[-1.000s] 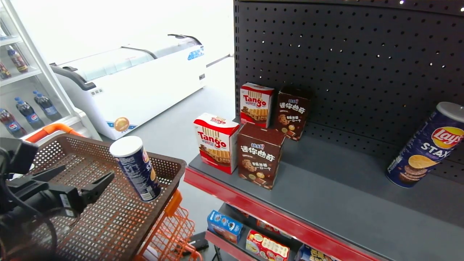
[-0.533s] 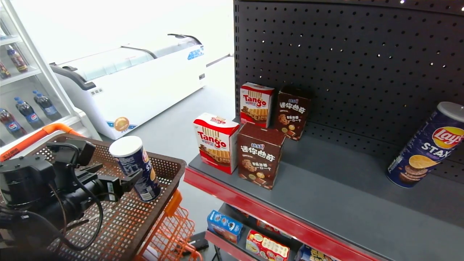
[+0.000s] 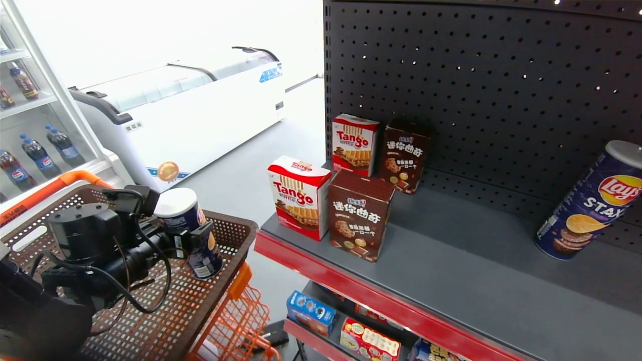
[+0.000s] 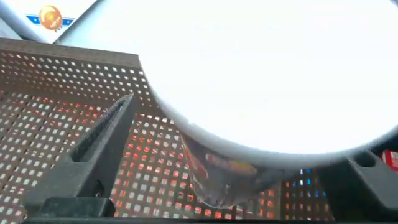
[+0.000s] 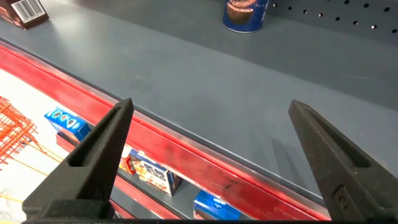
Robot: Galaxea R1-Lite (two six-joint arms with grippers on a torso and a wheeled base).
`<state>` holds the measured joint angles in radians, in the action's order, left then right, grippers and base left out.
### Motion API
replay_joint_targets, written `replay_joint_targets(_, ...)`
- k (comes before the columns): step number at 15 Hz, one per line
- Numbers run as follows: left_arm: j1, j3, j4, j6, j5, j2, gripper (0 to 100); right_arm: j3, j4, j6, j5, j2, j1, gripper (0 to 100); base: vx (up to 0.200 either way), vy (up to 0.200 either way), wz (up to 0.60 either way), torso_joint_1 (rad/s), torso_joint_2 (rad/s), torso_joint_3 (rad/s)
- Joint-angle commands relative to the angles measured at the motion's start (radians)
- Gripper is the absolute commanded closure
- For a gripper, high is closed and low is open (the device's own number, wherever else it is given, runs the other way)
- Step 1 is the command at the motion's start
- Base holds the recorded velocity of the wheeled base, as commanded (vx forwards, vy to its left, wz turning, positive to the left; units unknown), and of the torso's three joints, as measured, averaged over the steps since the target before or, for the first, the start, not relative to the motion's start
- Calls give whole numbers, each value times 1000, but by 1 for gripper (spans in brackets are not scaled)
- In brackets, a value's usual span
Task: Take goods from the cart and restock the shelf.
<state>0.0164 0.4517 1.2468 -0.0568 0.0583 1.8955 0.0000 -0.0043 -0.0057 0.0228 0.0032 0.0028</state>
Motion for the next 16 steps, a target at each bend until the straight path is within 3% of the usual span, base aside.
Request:
replay_joint_targets(1, 2, 10, 3, 0, 0, 42, 0, 0, 0, 0, 0, 1, 0, 0, 0, 0, 0, 0, 0, 0)
replay_joint_targets(9, 0, 76, 0, 0, 0, 112, 0, 0, 0, 0, 0, 1, 0, 0, 0, 0, 0, 0, 0, 0)
replay_joint_targets(10, 0, 79, 0, 0, 0, 119, 100, 0, 0, 0, 0, 1, 0, 0, 0, 0, 0, 0, 0, 0)
replay_joint_targets(16, -29, 84, 3, -14, 3, 86, 100, 0, 0, 0, 0, 1, 0, 0, 0, 0, 0, 0, 0, 0)
